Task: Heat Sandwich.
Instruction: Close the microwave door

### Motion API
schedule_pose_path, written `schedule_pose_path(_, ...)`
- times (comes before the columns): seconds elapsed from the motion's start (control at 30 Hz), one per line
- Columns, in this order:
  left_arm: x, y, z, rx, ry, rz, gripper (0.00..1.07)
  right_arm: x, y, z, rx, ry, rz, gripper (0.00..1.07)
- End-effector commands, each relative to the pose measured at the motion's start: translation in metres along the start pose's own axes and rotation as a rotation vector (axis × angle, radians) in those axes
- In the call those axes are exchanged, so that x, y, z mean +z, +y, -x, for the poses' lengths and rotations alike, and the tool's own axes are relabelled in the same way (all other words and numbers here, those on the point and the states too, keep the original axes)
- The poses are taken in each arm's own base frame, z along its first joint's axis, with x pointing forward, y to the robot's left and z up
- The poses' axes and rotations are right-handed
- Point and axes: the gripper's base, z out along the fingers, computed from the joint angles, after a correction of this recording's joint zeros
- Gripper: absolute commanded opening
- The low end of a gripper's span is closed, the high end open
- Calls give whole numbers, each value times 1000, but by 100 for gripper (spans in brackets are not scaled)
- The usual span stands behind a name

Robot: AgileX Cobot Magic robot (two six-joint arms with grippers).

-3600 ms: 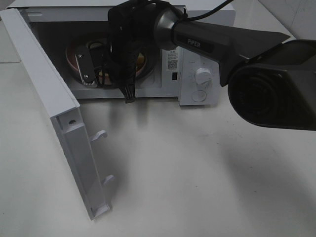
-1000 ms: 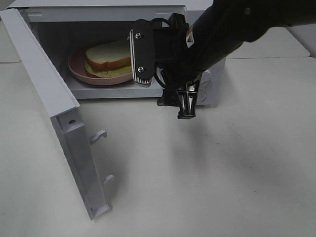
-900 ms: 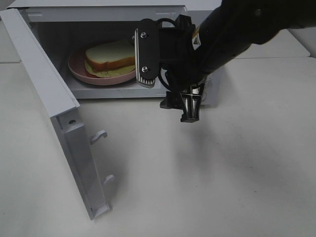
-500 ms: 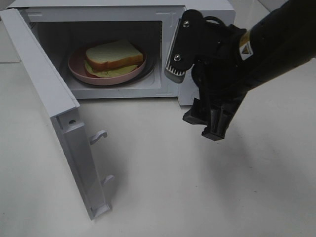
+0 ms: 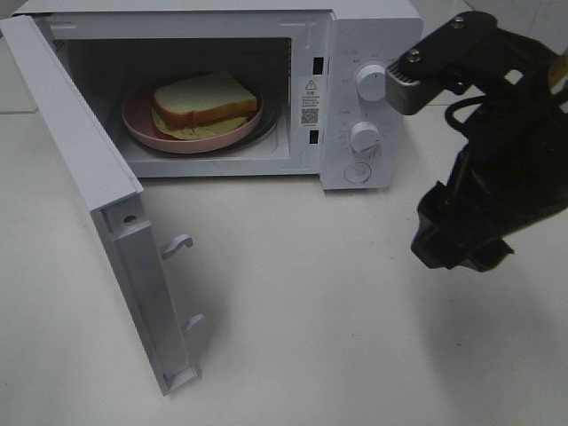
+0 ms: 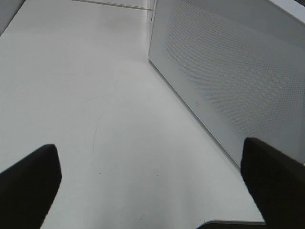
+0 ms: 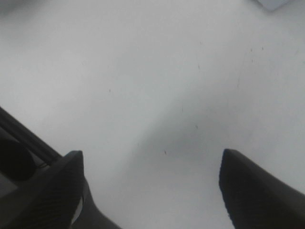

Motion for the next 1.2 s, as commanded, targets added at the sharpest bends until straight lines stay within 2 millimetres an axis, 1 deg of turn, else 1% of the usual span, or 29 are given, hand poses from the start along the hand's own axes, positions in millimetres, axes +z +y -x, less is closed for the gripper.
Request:
schedule_pose_path(0.03, -2, -1, 0, -8, -30, -6, 97, -6, -1, -10, 34, 58, -5, 76)
schedule_pose_path(0.1, -2, -1, 0, -8, -30, -6, 97, -13, -2, -17, 39, 89, -8, 76)
schedule_pose_path(0.13, -2, -1, 0, -8, -30, -6, 97, -20, -2, -24, 44, 104, -8, 76)
schedule_pose_path(0.2, -2, -1, 0, -8, -30, -6, 97, -23, -2, -27, 48, 108, -4, 76)
schedule_pose_path(0.3, -2, -1, 0, -8, -30, -6, 97, -39, -1, -40, 66, 107, 15, 76)
schedule_pose_path(0.33, -2, -1, 0, -8, -30, -6, 97, -39, -1, -40, 66, 107, 15, 76)
schedule_pose_path(0.4, -2, -1, 0, -8, -30, -6, 97, -49, -2, -47, 72, 82, 13, 76)
schedule_pose_path(0.43, -2, -1, 0, -8, -30, -6, 97, -62, -3, -56, 80, 34, 12, 76)
schedule_pose_path(0.47, -2, -1, 0, -8, -30, -6, 97, -62, -3, -56, 80, 34, 12, 76)
schedule_pose_path(0.53, -2, -1, 0, -8, -30, -6, 97, -72, -4, -64, 87, -7, 9, 76)
schedule_pose_path(0.57, -2, -1, 0, -8, -30, -6, 97, -82, -5, -74, 94, -41, 8, 76)
schedule_pose_path(0.63, -2, -1, 0, -8, -30, -6, 97, -85, -5, -77, 97, -49, 7, 76)
schedule_pose_path(0.7, -2, -1, 0, -8, -30, -6, 97, -95, -5, -89, 108, -85, 4, 76)
schedule_pose_path(0.8, -2, -1, 0, -8, -30, -6, 97, -95, -6, -97, 139, -97, 6, 76)
schedule_pose_path(0.83, -2, -1, 0, -8, -30, -6, 97, -95, -7, -102, 161, -99, 1, 76)
schedule_pose_path(0.87, -2, -1, 0, -8, -30, -6, 97, -92, -11, -112, 206, -100, -22, 76)
schedule_pose_path(0.9, -2, -1, 0, -8, -30, -6, 97, -91, -12, -118, 228, -100, -34, 76)
schedule_pose_path(0.93, -2, -1, 0, -8, -30, -6, 97, -91, -12, -118, 228, -100, -34, 76)
schedule_pose_path(0.97, -2, -1, 0, -8, -30, -6, 97, -90, -13, -124, 246, -107, -45, 76)
schedule_pose_path(1.0, -2, -1, 0, -8, -30, -6, 97, -87, -14, -133, 289, -122, -63, 76)
schedule_pose_path(1.07, -2, -1, 0, -8, -30, -6, 97, -83, -13, -141, 346, -156, -80, 76)
schedule_pose_path(1.13, -2, -1, 0, -8, -30, -6, 97, -82, -13, -145, 368, -172, -86, 76)
schedule_pose_path(1.2, -2, -1, 0, -8, -30, -6, 97, -78, -14, -156, 439, -223, -124, 76)
